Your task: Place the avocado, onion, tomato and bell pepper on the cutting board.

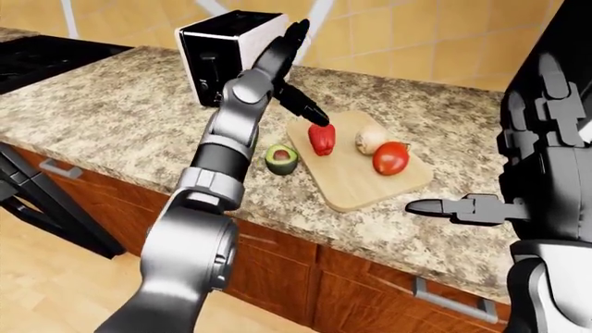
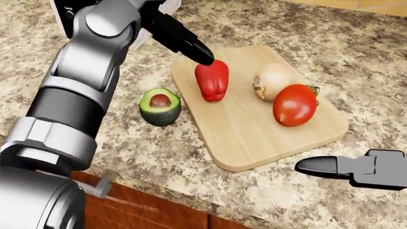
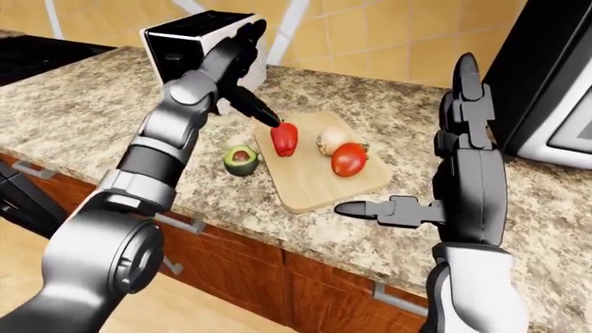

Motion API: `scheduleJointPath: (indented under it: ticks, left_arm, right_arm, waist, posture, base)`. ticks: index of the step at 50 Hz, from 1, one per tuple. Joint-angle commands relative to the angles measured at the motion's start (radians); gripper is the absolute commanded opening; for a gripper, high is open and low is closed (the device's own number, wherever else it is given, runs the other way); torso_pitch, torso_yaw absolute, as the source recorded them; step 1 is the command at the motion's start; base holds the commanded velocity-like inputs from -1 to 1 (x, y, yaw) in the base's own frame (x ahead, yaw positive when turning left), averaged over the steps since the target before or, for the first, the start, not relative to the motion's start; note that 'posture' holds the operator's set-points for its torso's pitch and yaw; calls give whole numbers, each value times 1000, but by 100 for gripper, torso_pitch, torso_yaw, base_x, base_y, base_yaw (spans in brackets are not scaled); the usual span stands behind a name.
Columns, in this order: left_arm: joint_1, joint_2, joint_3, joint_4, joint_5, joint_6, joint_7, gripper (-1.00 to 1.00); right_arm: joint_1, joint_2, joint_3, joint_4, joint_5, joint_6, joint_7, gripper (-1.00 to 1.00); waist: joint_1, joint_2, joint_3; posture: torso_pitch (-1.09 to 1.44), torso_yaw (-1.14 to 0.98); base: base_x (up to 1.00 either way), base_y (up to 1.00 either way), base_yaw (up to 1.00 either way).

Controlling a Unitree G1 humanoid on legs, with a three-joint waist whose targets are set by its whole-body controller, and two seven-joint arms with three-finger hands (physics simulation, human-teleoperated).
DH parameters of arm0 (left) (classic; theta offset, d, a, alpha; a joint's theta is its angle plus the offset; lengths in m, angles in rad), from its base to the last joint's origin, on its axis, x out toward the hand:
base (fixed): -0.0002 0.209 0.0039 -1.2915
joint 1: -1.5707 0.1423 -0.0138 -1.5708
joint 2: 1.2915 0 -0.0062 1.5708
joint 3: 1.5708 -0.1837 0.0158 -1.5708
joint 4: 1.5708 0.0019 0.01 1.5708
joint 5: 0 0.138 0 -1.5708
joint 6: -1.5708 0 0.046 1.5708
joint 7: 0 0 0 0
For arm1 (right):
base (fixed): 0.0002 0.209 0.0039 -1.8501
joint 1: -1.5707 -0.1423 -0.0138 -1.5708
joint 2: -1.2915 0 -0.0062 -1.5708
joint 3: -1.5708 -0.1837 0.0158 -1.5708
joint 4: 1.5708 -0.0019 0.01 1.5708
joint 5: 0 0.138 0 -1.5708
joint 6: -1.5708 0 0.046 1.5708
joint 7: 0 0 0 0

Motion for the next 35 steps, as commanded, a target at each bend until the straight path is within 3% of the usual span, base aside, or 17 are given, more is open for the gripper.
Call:
scheduleJointPath:
  ticks: [1,18,28,35]
  left_arm:
    - [-25,19,7,-63,-14,8,16,100]
    - [330,67,13,-790,-20,398,-36,100]
    - [490,68,13,-1023,-14,508,-56,100]
    - [536,76,23,-1102,-8,555,-61,100]
  right_arm:
    - [-21,-5,4,-23,-2,-20,-4,100]
    - [-12,-1,37,-23,-23,-17,-11,100]
    - [2,-17,48,-23,0,-14,-45,100]
    - [27,-27,35,-23,36,-27,-69,100]
  waist:
    - [0,-4,-20]
    - [1,10,-15]
    - [5,12,-16]
    - [7,12,-18]
  posture:
    - [0,38]
    - [0,38]
    - [0,38]
    - [0,38]
  base:
    - [0,0,0]
    - [0,0,0]
    - [0,0,0]
    - [0,0,0]
